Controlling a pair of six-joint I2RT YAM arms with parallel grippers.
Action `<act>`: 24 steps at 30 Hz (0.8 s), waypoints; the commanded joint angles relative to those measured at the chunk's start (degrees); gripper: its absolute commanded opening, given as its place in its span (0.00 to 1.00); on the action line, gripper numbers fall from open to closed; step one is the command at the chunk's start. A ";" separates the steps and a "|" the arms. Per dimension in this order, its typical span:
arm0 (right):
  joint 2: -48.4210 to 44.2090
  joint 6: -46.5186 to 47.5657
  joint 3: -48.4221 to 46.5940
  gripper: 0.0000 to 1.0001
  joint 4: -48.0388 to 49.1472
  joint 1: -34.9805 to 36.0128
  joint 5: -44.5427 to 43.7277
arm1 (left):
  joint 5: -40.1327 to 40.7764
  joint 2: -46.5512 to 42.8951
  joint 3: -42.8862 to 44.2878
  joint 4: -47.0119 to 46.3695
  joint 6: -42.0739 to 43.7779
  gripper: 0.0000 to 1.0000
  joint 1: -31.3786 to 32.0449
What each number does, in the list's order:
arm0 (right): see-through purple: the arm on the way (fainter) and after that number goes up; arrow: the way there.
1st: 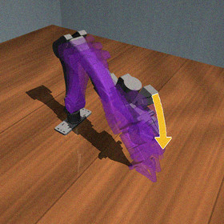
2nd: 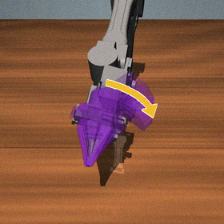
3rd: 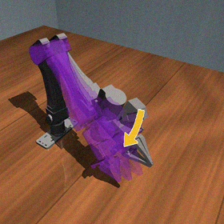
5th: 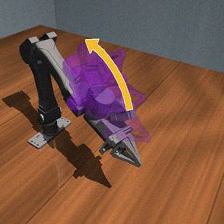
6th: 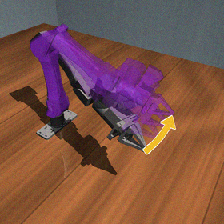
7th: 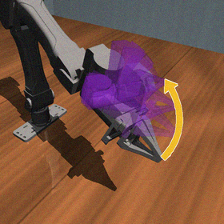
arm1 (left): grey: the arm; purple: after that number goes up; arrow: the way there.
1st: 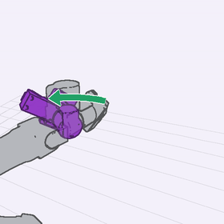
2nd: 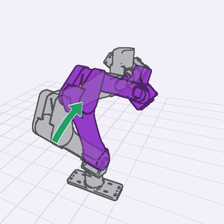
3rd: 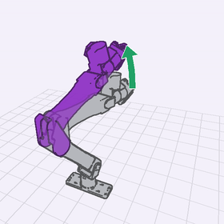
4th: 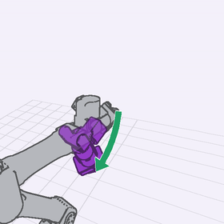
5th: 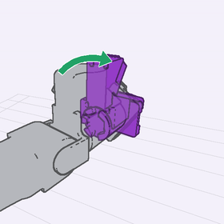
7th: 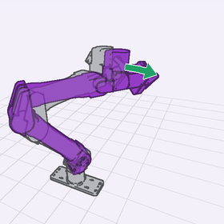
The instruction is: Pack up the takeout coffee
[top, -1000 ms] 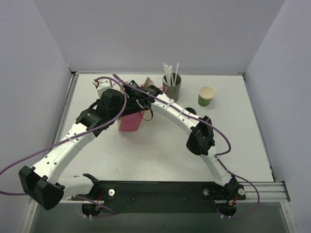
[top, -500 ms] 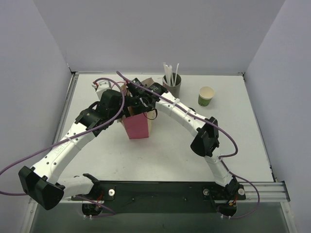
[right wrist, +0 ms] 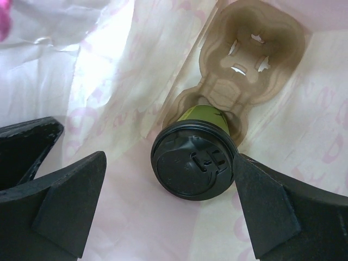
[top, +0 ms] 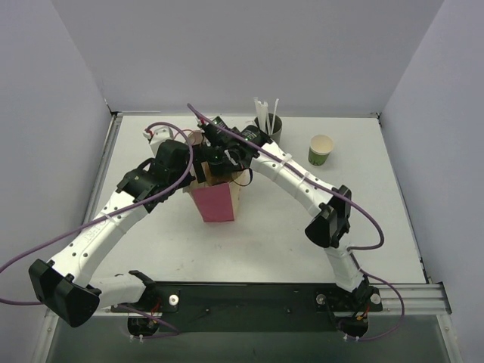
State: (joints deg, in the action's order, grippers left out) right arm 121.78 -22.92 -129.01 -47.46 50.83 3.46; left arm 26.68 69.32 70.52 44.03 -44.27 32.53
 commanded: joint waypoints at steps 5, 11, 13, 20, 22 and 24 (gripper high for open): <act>-7.25 -1.17 -1.86 0.96 -2.20 0.15 -1.88 | -3.12 -0.50 2.43 0.61 3.14 0.00 -0.37; -12.34 0.50 -1.42 0.96 0.52 0.24 -3.29 | -4.00 -0.06 3.83 0.71 4.45 0.00 -0.45; -14.54 0.85 -0.72 0.96 2.45 0.24 -3.29 | -4.35 0.02 4.27 0.53 5.07 0.00 -0.37; -23.85 2.87 7.36 0.95 13.35 0.24 -6.18 | -5.67 0.47 5.24 -0.44 6.39 0.18 -0.37; -26.40 4.10 10.60 0.95 17.13 -0.03 -8.82 | -5.93 0.47 5.42 -0.52 6.48 0.24 -0.37; -27.29 4.55 11.67 0.94 18.98 -1.07 -10.22 | -6.11 0.20 5.33 -1.05 6.92 0.31 -0.37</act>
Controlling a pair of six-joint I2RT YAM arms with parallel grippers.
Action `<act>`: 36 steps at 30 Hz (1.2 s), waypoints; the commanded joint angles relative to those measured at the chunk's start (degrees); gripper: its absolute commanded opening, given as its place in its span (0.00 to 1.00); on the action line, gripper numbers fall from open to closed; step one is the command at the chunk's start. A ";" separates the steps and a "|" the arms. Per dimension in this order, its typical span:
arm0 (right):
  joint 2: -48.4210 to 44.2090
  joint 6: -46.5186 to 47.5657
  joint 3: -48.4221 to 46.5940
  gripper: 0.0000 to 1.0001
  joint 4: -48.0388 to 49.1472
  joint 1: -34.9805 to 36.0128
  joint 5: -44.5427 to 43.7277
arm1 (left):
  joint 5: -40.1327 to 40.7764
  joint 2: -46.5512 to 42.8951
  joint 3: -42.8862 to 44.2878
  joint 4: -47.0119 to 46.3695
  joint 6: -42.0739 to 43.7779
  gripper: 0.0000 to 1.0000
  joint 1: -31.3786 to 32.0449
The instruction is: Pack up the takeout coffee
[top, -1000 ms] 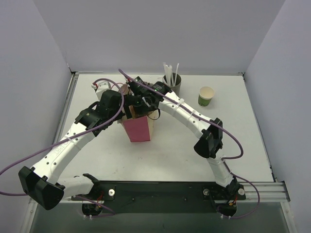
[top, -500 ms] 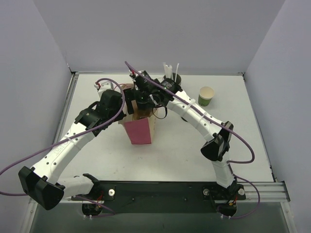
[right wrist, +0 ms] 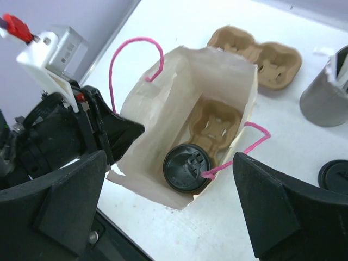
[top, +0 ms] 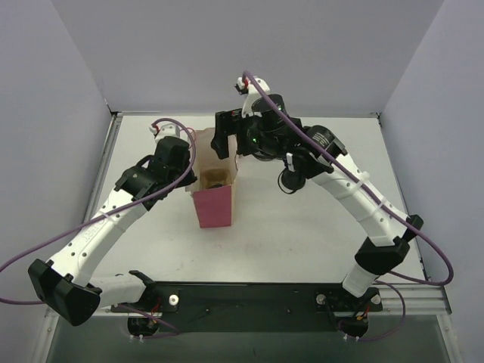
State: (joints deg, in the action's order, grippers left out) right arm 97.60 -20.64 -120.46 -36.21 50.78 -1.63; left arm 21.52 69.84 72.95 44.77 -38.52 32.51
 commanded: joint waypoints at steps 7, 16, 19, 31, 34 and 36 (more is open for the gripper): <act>-2.16 -0.18 5.59 0.88 9.14 -9.63 -8.74 | -0.34 -1.55 3.34 -4.52 3.36 0.48 -0.34; 4.78 -2.47 7.69 0.75 11.07 -18.79 -7.69 | -1.92 -4.10 3.78 -7.95 5.91 0.62 -0.61; 6.28 -2.12 8.32 0.72 13.17 -20.63 -7.69 | -2.62 -5.15 3.43 -9.00 6.18 0.63 -0.70; 11.55 -1.86 7.17 0.69 18.01 -25.64 -8.74 | -3.76 -6.65 6.15 -8.39 8.20 0.64 -1.13; 12.78 -1.59 6.82 0.68 19.15 -26.26 -8.92 | -4.20 -6.83 6.77 -8.21 8.29 0.64 -1.22; 13.49 -1.42 6.47 0.68 19.94 -26.88 -9.09 | -4.82 -6.74 7.12 -8.12 8.46 0.64 -1.22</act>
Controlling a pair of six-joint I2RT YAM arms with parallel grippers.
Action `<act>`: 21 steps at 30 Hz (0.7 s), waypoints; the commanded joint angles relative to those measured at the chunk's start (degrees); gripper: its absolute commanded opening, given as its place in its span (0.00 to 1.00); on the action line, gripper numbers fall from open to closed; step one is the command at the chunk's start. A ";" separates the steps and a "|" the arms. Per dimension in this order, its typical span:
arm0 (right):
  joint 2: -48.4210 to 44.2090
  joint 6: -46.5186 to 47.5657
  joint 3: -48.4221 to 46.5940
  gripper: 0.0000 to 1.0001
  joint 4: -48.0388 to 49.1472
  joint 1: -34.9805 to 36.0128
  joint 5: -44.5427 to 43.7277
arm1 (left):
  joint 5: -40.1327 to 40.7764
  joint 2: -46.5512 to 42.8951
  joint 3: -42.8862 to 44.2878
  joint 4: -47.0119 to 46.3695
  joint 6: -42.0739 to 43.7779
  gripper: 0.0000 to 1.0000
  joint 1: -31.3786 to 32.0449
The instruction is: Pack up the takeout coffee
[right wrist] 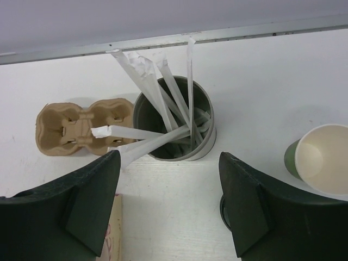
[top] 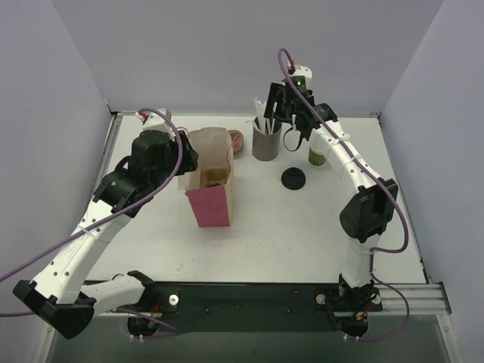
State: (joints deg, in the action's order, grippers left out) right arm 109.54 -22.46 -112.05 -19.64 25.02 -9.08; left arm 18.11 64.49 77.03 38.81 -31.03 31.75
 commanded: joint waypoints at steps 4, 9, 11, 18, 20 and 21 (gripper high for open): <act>3.57 0.40 -3.00 0.66 3.82 -2.42 -1.29 | -1.76 -1.03 3.47 -1.89 1.05 0.64 -0.63; 5.33 0.84 -4.23 0.65 4.87 -4.18 -0.85 | -0.80 -1.03 4.00 -1.10 1.32 0.64 -0.72; 6.65 1.01 -5.45 0.64 5.05 -4.62 -0.76 | 0.17 -0.95 4.52 -0.58 1.67 0.64 -0.81; 10.51 1.80 -8.09 0.56 7.33 -6.73 -0.76 | 1.84 -1.38 5.41 -0.05 1.93 0.63 -1.07; 12.01 1.80 -10.02 0.54 7.33 -7.43 0.55 | 1.93 -1.30 5.76 -0.05 2.20 0.63 -1.25; 13.58 1.80 -11.94 0.52 7.33 -7.52 1.17 | 1.84 -1.12 5.76 0.04 2.28 0.63 -1.34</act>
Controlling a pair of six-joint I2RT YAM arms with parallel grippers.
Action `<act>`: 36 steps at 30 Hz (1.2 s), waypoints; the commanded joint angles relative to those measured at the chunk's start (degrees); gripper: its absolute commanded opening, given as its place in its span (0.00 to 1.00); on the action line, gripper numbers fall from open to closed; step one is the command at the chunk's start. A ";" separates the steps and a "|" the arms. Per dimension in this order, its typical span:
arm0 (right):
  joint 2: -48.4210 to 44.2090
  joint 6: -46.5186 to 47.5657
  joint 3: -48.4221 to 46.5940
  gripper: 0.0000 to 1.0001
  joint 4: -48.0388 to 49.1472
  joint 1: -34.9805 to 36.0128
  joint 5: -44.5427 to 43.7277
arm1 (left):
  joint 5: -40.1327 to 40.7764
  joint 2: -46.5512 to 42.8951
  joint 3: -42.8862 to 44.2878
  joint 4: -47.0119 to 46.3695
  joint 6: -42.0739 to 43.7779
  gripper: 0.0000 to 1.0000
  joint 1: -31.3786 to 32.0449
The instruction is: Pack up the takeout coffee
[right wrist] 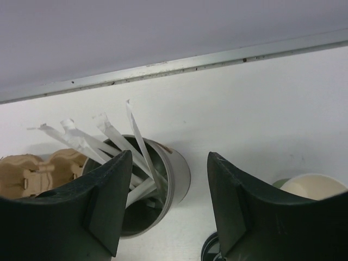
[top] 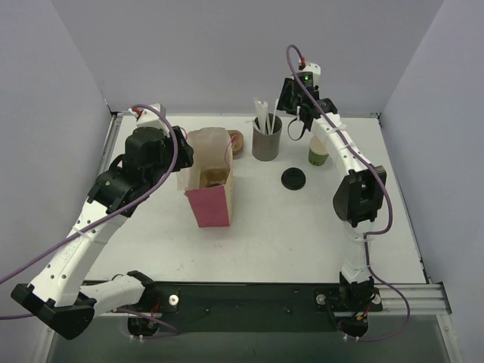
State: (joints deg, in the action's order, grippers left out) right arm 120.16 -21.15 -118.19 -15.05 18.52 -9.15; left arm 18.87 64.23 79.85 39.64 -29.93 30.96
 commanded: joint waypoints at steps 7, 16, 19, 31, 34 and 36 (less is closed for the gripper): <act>8.24 0.40 -11.26 0.49 3.53 -1.12 3.70 | 0.73 -0.07 3.64 -0.88 1.89 0.63 -0.99; 8.34 -0.74 -10.31 0.48 6.43 -1.03 4.92 | -0.06 0.99 3.99 -0.44 2.25 0.63 -2.04; 9.48 -1.17 -11.70 0.48 6.79 -0.95 6.24 | -0.33 0.99 3.91 -0.53 2.34 0.63 -2.66; 13.52 -1.79 -13.99 0.46 7.23 0.11 6.69 | -2.17 1.43 4.34 -0.26 2.77 0.63 -4.24; 14.23 -1.88 -14.17 0.40 7.23 0.28 6.34 | -2.44 1.52 4.70 -0.09 2.86 0.63 -4.42; 14.40 -1.88 -14.08 0.33 7.31 0.37 5.72 | -2.44 1.43 4.52 0.00 2.86 0.63 -4.42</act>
State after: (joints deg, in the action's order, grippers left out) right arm 134.26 -22.59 -129.86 -10.00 18.46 -2.87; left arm 17.39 65.71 81.52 39.90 -27.92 27.03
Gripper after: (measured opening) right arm 0.372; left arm 0.634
